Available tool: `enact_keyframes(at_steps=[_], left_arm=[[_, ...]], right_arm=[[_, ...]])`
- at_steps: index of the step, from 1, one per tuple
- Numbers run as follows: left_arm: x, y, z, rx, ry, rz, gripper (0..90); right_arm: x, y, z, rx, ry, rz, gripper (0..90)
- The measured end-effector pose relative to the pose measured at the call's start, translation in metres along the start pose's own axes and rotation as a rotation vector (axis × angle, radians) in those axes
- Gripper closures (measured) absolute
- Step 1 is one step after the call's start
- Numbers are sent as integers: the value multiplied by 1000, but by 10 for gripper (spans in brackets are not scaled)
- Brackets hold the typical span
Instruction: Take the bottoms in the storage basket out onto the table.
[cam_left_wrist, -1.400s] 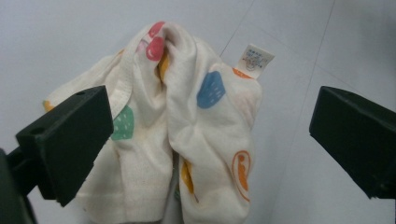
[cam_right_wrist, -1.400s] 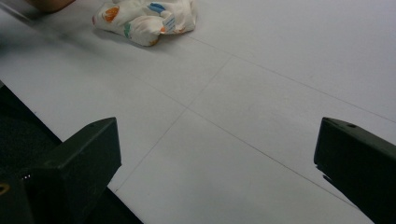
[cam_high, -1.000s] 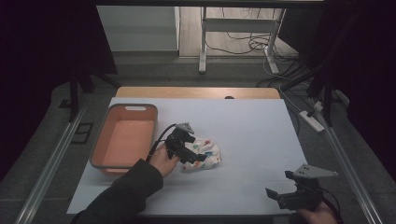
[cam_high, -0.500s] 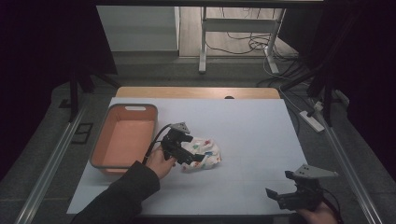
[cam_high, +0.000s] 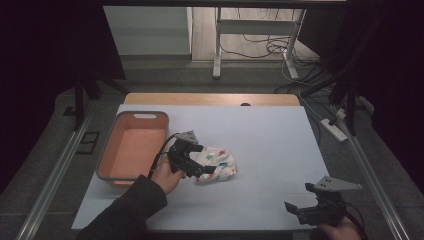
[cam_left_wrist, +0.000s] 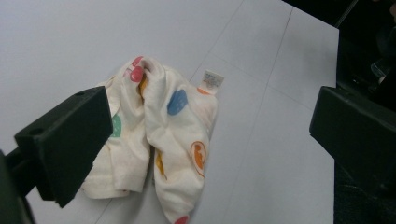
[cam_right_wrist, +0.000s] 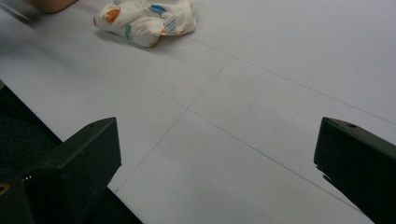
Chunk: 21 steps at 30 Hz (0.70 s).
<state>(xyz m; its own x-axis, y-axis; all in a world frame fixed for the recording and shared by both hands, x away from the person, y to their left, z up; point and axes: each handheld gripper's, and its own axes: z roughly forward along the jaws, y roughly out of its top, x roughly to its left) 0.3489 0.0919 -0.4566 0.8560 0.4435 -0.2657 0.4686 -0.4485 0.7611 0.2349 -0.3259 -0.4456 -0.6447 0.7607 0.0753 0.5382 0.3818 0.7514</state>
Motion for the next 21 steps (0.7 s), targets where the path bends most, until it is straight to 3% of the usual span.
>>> enact_keyframes(at_steps=[21], left_arm=[[-11, -11, -17, -11, 24, -8, 0]], right_arm=[[0, 0, 0, -2, 2, -1, 9]])
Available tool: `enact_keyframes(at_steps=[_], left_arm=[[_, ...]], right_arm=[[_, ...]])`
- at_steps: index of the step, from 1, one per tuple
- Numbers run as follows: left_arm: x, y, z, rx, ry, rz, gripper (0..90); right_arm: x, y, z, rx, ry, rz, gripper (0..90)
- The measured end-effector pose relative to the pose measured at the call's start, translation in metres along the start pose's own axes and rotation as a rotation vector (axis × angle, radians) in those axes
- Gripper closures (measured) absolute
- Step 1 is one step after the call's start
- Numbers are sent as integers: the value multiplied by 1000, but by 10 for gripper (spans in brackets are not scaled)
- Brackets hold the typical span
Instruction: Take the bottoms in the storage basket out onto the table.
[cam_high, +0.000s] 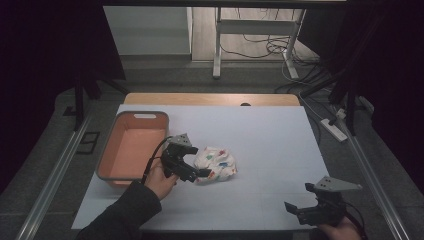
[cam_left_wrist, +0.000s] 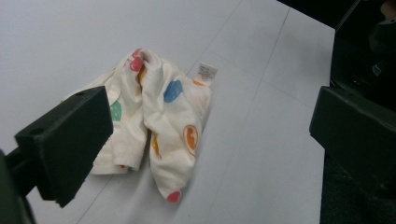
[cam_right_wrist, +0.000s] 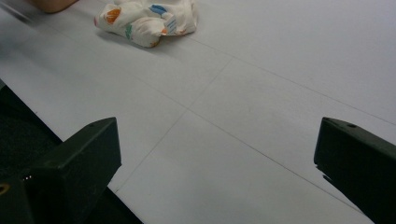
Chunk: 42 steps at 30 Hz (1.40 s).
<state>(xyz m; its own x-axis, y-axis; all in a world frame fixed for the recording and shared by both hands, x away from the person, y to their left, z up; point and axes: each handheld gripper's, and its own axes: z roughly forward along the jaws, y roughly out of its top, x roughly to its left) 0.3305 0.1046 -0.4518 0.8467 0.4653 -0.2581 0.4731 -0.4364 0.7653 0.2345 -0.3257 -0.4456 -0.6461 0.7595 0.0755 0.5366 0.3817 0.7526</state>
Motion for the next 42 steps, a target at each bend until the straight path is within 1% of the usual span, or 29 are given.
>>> enact_keyframes(at_steps=[12, 28, 42], left_arm=[[-4, -9, -12, -17, 1, -15, 0], [-9, -23, -29, -36, 21, -35, 0], [-13, -34, -44, -57, 36, -61, 0]], right_arm=[[0, 0, 0, 1, 0, -1, 9], [0, 0, 0, 2, -1, -3, 9], [0, 0, 0, 2, 0, -3, 9]])
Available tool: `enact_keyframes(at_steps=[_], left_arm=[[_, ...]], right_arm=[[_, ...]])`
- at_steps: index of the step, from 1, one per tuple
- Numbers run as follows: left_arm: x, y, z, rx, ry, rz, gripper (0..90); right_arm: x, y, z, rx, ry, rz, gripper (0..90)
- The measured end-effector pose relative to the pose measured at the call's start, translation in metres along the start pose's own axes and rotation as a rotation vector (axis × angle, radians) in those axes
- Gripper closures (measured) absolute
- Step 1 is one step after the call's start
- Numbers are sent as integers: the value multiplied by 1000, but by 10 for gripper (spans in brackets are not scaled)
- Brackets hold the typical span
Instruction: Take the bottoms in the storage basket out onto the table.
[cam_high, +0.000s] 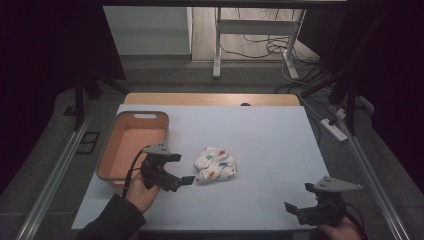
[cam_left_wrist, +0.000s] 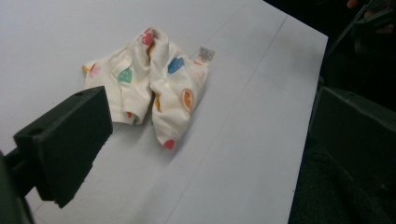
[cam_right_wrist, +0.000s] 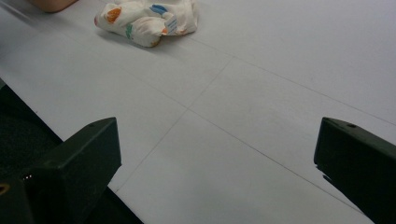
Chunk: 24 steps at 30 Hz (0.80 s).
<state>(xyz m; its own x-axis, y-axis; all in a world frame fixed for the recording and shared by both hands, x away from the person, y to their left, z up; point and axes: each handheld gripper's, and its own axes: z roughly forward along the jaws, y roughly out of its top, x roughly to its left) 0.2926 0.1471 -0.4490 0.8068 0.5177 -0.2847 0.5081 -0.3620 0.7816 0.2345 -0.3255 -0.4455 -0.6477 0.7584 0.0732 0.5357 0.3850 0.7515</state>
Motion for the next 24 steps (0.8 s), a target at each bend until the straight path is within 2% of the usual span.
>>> enact_keyframes(at_steps=[15, 24], left_arm=[[-4, -9, -14, -15, 17, -25, 1], [-8, -15, -22, -10, 41, -25, 2]], right_arm=[[0, 0, 0, 0, 1, 2, 9], [0, 0, 0, 0, 1, 2, 9]])
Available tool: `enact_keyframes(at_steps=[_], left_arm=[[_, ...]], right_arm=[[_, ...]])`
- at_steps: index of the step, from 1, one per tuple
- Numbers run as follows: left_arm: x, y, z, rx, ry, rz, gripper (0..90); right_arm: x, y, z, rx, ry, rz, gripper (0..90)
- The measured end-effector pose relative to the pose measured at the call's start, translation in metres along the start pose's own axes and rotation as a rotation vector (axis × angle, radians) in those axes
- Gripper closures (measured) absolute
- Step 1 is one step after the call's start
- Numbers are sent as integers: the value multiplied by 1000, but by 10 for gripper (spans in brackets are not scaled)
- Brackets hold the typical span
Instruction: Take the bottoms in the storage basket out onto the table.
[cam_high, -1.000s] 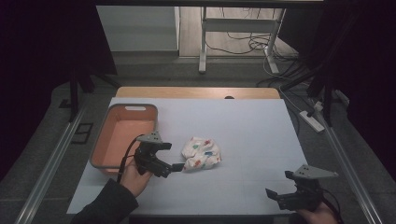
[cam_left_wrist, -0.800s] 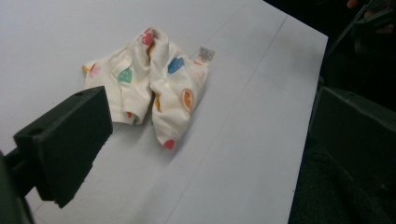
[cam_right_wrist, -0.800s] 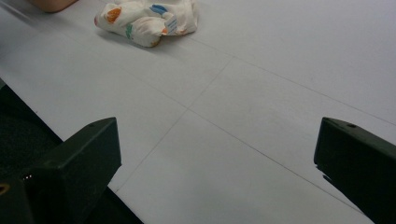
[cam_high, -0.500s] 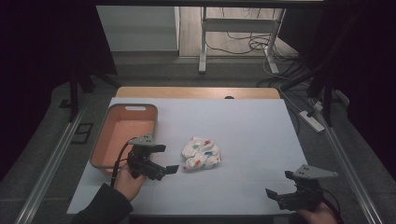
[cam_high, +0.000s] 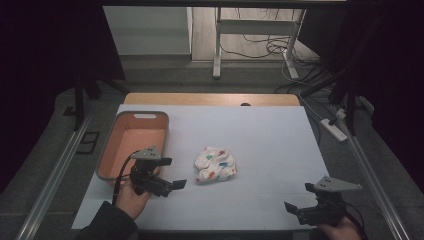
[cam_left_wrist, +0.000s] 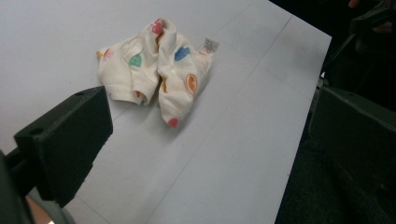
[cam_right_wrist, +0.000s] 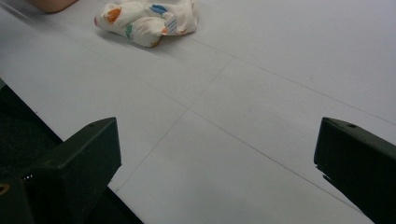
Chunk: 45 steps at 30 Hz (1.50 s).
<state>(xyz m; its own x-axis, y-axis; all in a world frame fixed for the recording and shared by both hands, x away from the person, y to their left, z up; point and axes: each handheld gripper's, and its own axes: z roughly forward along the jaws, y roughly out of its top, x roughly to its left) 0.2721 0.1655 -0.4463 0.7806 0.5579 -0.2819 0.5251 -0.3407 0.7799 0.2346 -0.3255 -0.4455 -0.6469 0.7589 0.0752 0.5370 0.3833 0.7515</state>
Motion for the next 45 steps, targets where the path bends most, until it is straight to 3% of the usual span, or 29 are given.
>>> enact_keyframes(at_steps=[26, 39, 45], left_arm=[[0, -22, -25, -28, 54, -36, 0], [-4, -28, -32, -22, 90, -25, 0], [-5, -31, -36, -26, 94, -40, 0]], right_arm=[[0, 0, 0, 3, -5, -4, 9], [1, 0, 0, 3, -7, -7, 9], [1, 1, 1, 6, -7, -9, 9]])
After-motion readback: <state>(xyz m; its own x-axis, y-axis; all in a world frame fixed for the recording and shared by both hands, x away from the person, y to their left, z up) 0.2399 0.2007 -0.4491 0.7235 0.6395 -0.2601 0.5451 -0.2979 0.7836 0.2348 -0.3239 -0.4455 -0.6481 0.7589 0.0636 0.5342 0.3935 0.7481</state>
